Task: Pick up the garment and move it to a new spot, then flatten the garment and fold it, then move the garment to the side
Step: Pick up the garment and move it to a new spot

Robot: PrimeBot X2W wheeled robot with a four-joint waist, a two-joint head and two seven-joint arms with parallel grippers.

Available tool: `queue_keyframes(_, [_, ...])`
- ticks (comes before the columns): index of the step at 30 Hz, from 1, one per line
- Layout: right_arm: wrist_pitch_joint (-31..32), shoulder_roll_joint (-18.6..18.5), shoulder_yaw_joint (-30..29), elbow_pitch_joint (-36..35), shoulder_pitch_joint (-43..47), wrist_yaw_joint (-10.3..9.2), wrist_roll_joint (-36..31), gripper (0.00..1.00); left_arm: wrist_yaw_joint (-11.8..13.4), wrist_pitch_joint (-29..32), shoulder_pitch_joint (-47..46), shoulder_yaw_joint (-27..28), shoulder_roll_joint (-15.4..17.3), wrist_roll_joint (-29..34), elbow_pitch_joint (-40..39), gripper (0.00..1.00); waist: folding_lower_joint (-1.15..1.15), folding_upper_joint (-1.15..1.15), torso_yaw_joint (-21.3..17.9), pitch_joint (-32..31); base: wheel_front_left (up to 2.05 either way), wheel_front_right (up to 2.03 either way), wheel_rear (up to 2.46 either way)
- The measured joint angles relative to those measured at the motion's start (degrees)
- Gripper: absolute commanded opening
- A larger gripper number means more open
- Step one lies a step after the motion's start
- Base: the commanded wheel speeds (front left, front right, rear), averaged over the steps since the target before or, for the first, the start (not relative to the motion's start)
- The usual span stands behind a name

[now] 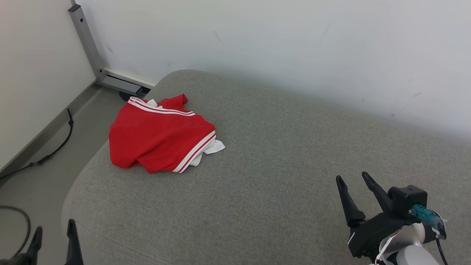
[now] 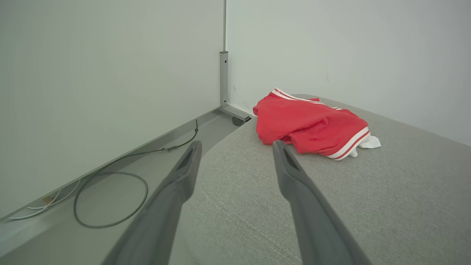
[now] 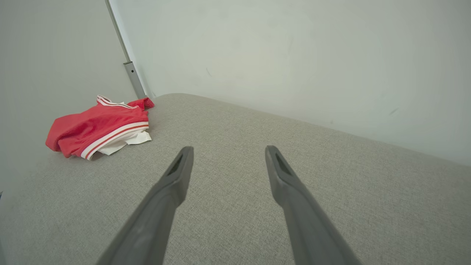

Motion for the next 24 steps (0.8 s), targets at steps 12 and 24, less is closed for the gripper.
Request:
queue_keyframes(12, [1.03,-0.62,-0.14,0.14,-0.79,-0.42,-0.03,1.0,-12.47,7.62,-25.53,-6.31,3.58,-7.09,10.23,1.0,0.01,0.0,-1.05,2.25,0.0,0.0,0.0])
queue_keyframes(24, [2.91,-1.32,0.96,-3.94,-0.93,-1.46,-1.8,1.0,-14.21,19.69,-46.02,-6.01,4.48,-17.46,33.7,1.0,0.01,0.0,-5.4,4.58,0.0,0.0,0.0])
